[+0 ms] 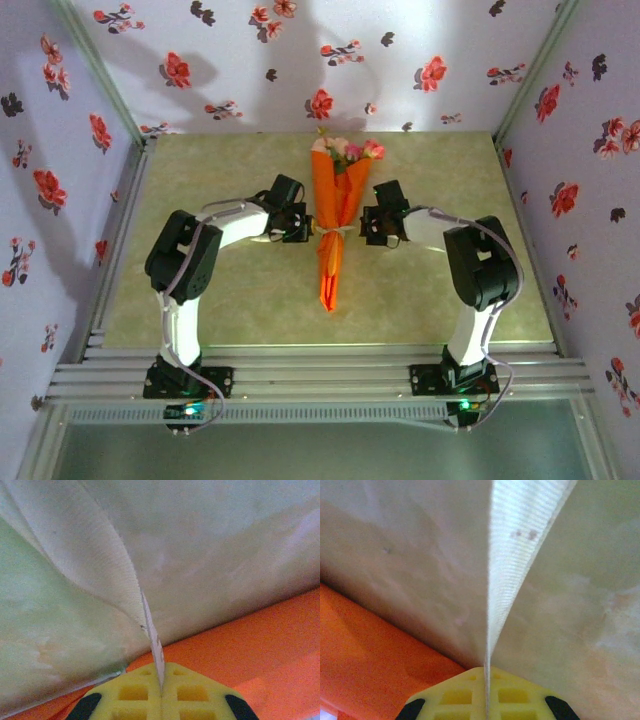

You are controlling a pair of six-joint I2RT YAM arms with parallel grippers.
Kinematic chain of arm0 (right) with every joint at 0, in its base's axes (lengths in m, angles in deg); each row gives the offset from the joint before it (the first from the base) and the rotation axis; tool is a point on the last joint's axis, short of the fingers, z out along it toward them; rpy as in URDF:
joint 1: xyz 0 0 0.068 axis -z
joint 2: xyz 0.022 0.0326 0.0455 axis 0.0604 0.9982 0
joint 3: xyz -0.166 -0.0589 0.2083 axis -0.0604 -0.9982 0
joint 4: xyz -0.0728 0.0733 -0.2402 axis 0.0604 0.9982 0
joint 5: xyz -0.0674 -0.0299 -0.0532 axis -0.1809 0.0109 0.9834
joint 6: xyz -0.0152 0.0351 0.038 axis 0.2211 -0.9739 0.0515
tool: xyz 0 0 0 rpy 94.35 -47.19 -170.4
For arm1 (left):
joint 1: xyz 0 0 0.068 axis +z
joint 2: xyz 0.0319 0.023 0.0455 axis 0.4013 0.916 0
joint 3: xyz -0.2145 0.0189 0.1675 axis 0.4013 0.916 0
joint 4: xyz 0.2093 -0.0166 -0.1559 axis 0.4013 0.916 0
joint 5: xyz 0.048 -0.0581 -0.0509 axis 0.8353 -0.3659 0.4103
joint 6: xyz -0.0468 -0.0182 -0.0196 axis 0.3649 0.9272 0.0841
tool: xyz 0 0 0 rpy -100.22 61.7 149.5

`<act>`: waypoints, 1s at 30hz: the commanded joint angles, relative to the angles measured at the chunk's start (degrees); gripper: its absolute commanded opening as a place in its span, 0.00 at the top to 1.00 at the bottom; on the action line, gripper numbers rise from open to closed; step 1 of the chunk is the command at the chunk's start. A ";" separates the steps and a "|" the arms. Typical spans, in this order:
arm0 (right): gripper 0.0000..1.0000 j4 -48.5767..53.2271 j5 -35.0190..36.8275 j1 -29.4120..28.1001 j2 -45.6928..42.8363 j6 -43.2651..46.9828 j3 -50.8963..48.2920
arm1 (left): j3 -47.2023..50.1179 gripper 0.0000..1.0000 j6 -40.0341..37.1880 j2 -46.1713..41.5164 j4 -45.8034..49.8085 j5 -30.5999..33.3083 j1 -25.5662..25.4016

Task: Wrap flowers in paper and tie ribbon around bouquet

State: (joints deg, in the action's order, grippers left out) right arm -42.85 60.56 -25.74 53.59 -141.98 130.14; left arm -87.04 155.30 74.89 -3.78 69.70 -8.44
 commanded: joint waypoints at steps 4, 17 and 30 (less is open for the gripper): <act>1.00 4.51 2.46 4.15 -4.17 8.76 -1.11 | 2.72 1.00 -3.82 -6.56 -1.77 2.51 3.35; 1.00 3.25 0.70 12.64 -7.22 12.33 -9.22 | 11.86 1.00 -2.22 -11.72 -6.49 3.47 8.57; 1.00 1.37 1.77 16.29 -8.37 11.71 -12.46 | 16.43 1.00 -1.53 -14.85 -6.82 3.41 11.79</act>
State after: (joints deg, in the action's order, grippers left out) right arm -46.35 51.93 -15.16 46.35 -130.74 119.98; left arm -72.44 153.14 62.74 -14.36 64.39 -2.95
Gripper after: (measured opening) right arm 0.064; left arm 0.036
